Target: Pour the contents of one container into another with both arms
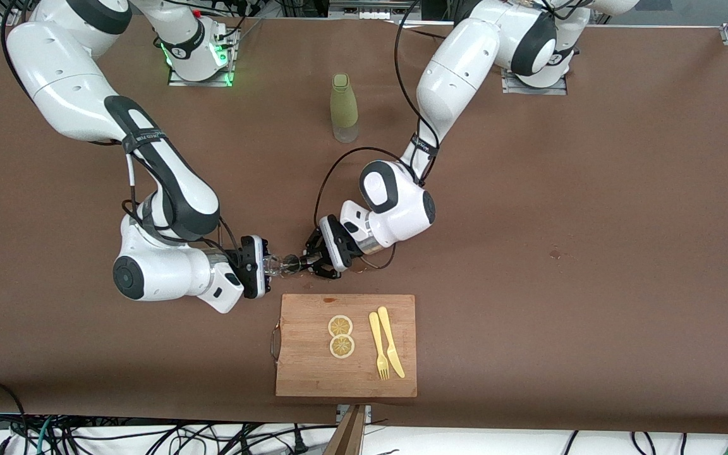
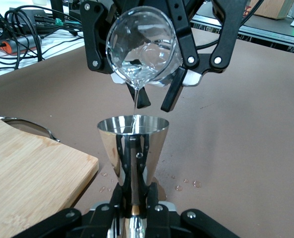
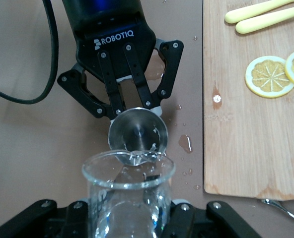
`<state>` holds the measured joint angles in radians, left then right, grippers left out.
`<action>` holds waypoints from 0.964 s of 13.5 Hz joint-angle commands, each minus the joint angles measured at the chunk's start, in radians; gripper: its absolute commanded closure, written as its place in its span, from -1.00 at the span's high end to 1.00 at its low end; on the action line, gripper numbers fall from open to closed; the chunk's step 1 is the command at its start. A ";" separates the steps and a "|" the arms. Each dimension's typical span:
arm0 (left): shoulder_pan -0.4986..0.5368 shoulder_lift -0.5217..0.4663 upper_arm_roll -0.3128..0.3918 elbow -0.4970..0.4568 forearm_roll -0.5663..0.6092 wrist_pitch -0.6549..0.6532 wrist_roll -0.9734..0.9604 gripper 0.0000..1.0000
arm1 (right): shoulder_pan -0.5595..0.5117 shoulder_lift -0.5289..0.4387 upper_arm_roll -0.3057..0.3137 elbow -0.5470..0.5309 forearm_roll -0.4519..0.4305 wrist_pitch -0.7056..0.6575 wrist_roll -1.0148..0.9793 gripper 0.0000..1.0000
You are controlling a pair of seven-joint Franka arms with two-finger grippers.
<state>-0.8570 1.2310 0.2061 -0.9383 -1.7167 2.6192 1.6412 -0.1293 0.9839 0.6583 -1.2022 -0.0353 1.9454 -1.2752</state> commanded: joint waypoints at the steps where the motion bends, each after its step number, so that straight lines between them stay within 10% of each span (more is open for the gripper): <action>1: -0.013 0.028 0.021 0.061 -0.043 0.015 -0.006 -1.00 | 0.005 0.001 0.026 0.018 -0.023 -0.019 0.022 -0.48; 13: -0.013 0.033 0.022 0.062 -0.043 0.015 -0.027 -1.00 | -0.041 0.005 0.015 0.013 0.136 -0.016 -0.156 -0.46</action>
<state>-0.8576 1.2323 0.2080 -0.9269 -1.7167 2.6193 1.6183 -0.1524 0.9845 0.6662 -1.2010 0.0513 1.9456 -1.3779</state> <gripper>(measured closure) 0.789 0.727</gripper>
